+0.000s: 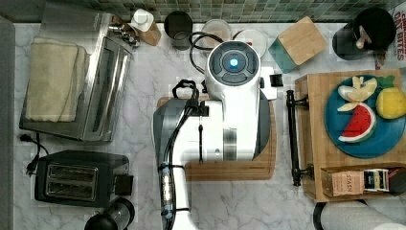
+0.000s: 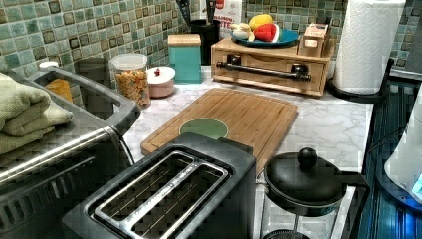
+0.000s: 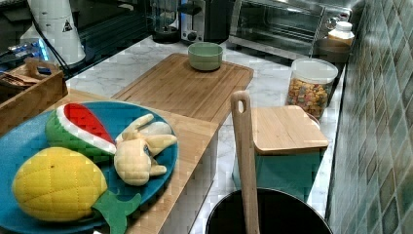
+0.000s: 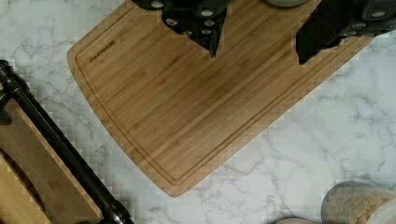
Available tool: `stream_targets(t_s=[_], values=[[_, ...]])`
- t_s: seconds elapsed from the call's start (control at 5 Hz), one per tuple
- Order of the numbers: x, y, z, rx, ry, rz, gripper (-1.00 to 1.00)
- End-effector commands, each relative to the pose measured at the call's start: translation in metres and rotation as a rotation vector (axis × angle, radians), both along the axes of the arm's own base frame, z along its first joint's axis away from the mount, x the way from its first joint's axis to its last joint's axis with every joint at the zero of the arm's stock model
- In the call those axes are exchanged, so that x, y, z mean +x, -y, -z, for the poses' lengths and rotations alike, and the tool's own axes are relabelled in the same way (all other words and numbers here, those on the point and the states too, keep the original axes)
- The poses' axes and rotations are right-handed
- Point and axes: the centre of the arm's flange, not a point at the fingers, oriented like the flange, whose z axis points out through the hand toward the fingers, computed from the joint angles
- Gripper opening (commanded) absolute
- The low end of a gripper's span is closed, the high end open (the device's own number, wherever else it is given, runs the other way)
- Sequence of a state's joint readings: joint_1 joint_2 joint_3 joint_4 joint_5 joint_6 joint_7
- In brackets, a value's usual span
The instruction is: Open the drawer.
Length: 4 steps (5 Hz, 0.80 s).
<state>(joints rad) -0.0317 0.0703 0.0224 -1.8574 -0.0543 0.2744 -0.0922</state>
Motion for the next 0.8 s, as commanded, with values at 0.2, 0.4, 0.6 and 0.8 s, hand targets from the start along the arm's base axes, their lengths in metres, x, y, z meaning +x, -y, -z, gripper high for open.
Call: stream_targets(t_s=[0.2, 0.4, 0.6, 0.8], values=[[-0.001, 0.000, 0.004, -0.003, -0.008, -0.002, 1.00], [-0.010, 0.021, 0.014, 0.014, -0.045, -0.162, 1.00], [-0.031, 0.066, 0.028, 0.024, -0.063, -0.366, 1.00], [-0.036, 0.109, 0.041, 0.051, -0.047, -0.502, 1.00]])
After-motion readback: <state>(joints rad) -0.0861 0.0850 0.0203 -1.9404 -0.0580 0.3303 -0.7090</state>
